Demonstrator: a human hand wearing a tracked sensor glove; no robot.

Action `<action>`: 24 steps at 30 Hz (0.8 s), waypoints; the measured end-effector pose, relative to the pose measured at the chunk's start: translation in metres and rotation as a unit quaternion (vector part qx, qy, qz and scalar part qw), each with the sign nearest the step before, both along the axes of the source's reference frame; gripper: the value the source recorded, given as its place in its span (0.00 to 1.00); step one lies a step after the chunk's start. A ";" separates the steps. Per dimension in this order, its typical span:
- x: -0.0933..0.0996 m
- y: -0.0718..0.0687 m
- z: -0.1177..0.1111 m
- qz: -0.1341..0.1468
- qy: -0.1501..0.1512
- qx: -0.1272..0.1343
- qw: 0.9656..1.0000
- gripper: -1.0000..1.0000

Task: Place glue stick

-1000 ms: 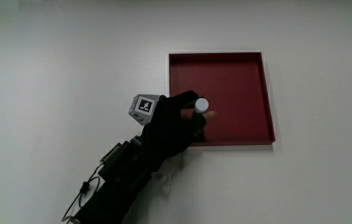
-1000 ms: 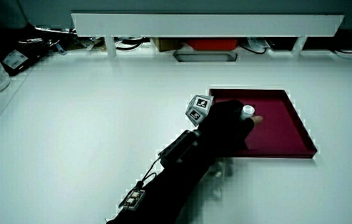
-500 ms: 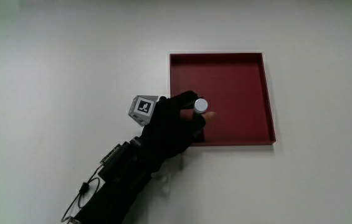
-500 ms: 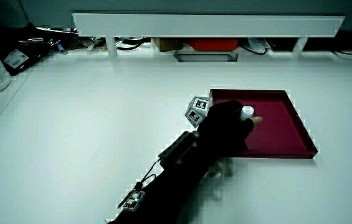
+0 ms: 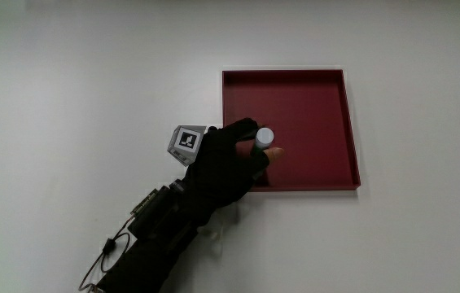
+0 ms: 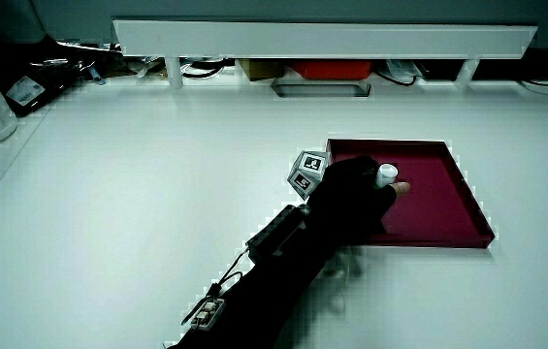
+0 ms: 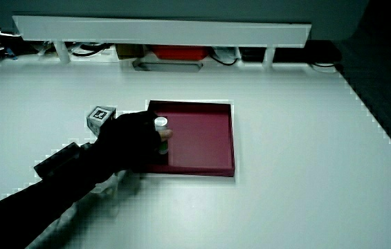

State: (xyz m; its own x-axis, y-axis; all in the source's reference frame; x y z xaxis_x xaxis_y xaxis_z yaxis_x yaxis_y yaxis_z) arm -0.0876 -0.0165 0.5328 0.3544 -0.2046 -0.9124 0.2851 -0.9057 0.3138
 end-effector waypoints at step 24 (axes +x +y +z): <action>-0.010 -0.004 -0.012 -0.003 0.022 -0.004 1.000 0.08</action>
State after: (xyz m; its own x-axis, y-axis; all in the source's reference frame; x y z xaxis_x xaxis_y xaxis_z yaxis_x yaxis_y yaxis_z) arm -0.0972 -0.0200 0.5208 0.3120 -0.2133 -0.9258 0.2933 -0.9052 0.3074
